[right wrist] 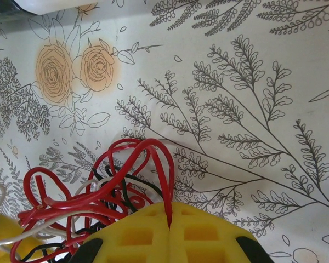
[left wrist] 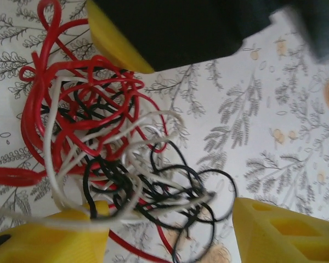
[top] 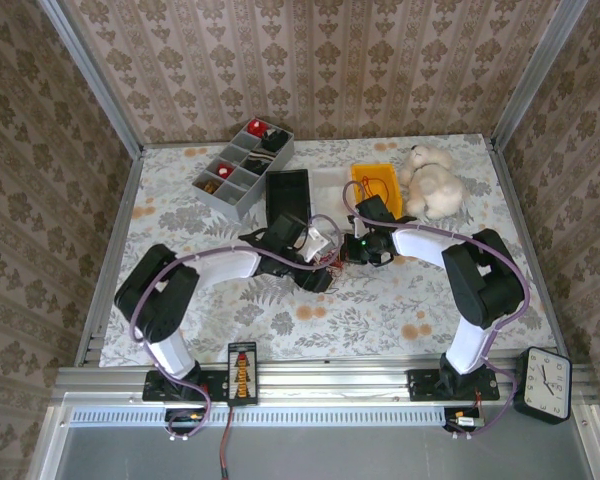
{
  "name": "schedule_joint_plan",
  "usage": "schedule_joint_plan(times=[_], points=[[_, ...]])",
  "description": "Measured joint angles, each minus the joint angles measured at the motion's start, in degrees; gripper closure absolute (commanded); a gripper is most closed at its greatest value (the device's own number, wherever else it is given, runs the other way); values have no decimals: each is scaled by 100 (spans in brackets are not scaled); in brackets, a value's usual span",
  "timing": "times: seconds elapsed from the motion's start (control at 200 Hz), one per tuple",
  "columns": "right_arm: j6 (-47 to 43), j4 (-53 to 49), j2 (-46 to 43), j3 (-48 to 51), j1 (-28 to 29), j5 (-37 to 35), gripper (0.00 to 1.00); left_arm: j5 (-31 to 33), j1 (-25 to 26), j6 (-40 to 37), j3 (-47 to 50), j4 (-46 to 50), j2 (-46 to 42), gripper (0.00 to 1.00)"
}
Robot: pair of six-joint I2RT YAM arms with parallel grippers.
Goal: Untangle the cables
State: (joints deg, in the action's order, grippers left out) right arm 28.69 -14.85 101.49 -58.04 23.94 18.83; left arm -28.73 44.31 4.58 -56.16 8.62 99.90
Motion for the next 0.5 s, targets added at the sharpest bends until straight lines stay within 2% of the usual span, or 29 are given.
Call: schedule_joint_plan(times=[0.14, 0.18, 0.375, 0.5], points=[[96, 31, -85, 4, -13, -72, 100, 188, -2, 11, -162, 57, 422, 93], [160, 63, -157, 31, -31, -98, 100, 326, 4, 22, -168, 57, 463, 100], [678, 136, -660, 380, -426, -501, 100, 1331, 17, 389, 46, -393, 350, 100], [1217, -22, -931, 719, -874, -907, 100, 1759, -203, 798, 479, -787, 70, 100]])
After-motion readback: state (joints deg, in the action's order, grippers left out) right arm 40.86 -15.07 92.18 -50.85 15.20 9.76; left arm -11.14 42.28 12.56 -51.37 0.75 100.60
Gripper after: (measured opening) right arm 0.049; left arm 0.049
